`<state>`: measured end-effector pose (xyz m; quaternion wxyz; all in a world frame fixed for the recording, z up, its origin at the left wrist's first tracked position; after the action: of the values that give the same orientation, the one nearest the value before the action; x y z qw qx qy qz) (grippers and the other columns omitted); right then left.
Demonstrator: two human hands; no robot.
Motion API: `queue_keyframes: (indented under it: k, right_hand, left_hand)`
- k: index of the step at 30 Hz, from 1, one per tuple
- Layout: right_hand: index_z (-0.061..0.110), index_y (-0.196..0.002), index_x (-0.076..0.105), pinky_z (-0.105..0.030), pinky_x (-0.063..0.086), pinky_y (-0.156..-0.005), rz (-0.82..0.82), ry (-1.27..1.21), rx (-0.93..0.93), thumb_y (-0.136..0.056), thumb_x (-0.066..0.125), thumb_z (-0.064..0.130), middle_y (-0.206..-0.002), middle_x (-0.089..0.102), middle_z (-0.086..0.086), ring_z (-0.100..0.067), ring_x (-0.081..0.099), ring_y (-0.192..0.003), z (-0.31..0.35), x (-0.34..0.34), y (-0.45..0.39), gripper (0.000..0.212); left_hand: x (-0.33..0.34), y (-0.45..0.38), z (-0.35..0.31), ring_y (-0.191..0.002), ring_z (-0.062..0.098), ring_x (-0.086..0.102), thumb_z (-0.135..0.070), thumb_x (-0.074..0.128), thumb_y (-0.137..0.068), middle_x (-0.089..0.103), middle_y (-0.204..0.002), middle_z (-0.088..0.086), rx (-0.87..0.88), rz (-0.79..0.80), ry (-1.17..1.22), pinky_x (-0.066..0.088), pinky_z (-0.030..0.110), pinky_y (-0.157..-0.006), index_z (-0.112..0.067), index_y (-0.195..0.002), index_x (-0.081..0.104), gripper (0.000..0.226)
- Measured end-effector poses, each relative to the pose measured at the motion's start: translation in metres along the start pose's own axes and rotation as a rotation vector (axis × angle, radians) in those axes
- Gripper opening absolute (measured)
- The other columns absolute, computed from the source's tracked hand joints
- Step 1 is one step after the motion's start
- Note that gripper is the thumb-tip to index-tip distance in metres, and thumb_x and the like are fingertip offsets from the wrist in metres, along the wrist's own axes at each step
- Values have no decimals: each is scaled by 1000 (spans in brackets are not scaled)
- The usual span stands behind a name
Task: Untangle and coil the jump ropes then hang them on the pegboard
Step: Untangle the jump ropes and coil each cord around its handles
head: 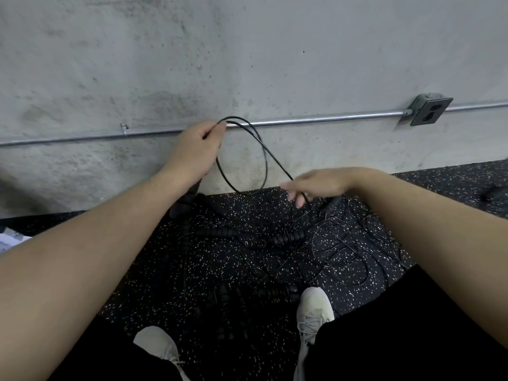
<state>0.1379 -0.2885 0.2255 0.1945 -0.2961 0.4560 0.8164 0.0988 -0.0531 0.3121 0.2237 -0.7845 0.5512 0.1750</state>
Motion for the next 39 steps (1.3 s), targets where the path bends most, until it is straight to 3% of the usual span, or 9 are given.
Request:
queue_keyframes:
  k: [3, 7, 16, 22, 24, 26, 32, 35, 39]
  right_hand:
    - [22, -111, 64, -43, 51, -94, 10, -67, 34, -105, 36, 55, -99, 71, -4, -22, 63, -100, -16, 0, -1, 45]
    - [13, -107, 57, -30, 42, -67, -334, -195, -96, -105, 40, 50, -78, 55, -2, -19, 50, -71, 1, -40, 7, 41]
    - [22, -91, 64, -21, 37, -60, -524, -413, -218, -102, 51, 50, -71, 50, 9, -7, 41, -60, 23, -67, 18, 33]
    - [9, -85, 67, -11, 32, -48, -464, -229, -262, -93, 71, 39, -49, 47, 18, 2, 43, -45, 38, -56, 13, 31]
    - [13, -82, 65, -12, 31, -47, -461, -253, -290, -92, 72, 41, -49, 45, 17, 1, 41, -44, 47, -55, 14, 30]
    - [18, -80, 66, -11, 30, -46, -478, -281, -317, -91, 71, 43, -51, 45, 16, 0, 37, -45, 54, -57, 16, 28]
    - [16, -88, 66, -26, 42, -70, -305, -304, -286, -101, 42, 61, -68, 64, 4, -9, 56, -60, 45, -37, 16, 53]
    - [21, -98, 63, -33, 41, -95, -126, -35, -162, -100, 46, 58, -97, 71, 9, 1, 62, -87, 27, -18, 14, 40]
    - [20, -133, 55, -48, 37, -114, 37, 107, 10, -105, 46, 45, -125, 64, 4, -16, 58, -112, 0, -4, 8, 38]
  left_hand:
    - [-9, -5, 22, -49, 18, 43, -40, 50, -106, 41, -57, 1, -112, 23, -73, 39, 21, -40, -14, -76, 54, 39]
    - [-7, -6, 42, -52, 22, 50, -43, 44, -107, 48, -59, 0, -158, 153, -245, 37, 22, -44, -18, -79, 56, 40]
    - [27, 11, 64, -58, 17, 56, -65, 70, -85, 60, -76, 1, -261, 592, -500, 46, 26, -48, -27, -103, 64, 42]
    - [53, 18, 10, -74, 11, 62, -63, 60, -92, 58, -110, -4, 28, 569, -327, 52, 27, -62, -39, -112, 67, 32]
    - [64, 24, -8, -93, 11, 59, -63, 52, -96, 53, -110, -7, 152, 547, -409, 49, 31, -81, -36, -96, 66, 30]
    - [67, 26, -17, -87, 11, 55, -59, 50, -98, 50, -97, -9, 224, 502, -430, 44, 31, -76, -26, -77, 58, 40]
    - [53, 17, -23, -75, 1, 47, -50, 52, -101, 49, -81, -10, 281, 356, -265, 33, 29, -69, -42, -63, 51, 39]
    - [47, 15, -17, -60, -3, 46, -47, 55, -102, 50, -66, -16, 198, 293, -155, 36, 27, -64, -29, -68, 55, 38]
    - [34, 6, 2, -41, 3, 45, -46, 57, -102, 50, -57, -7, 29, 197, 6, 42, 25, -50, -14, -78, 60, 40]
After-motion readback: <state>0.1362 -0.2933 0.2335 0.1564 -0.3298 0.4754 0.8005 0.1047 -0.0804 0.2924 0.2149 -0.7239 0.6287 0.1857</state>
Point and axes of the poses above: each hand's wrist, its own y-axis away from the middle knuckle, its own x-axis out of the palm, z = x × y, the point moved 8 cm from there along -y, towards the middle knuckle
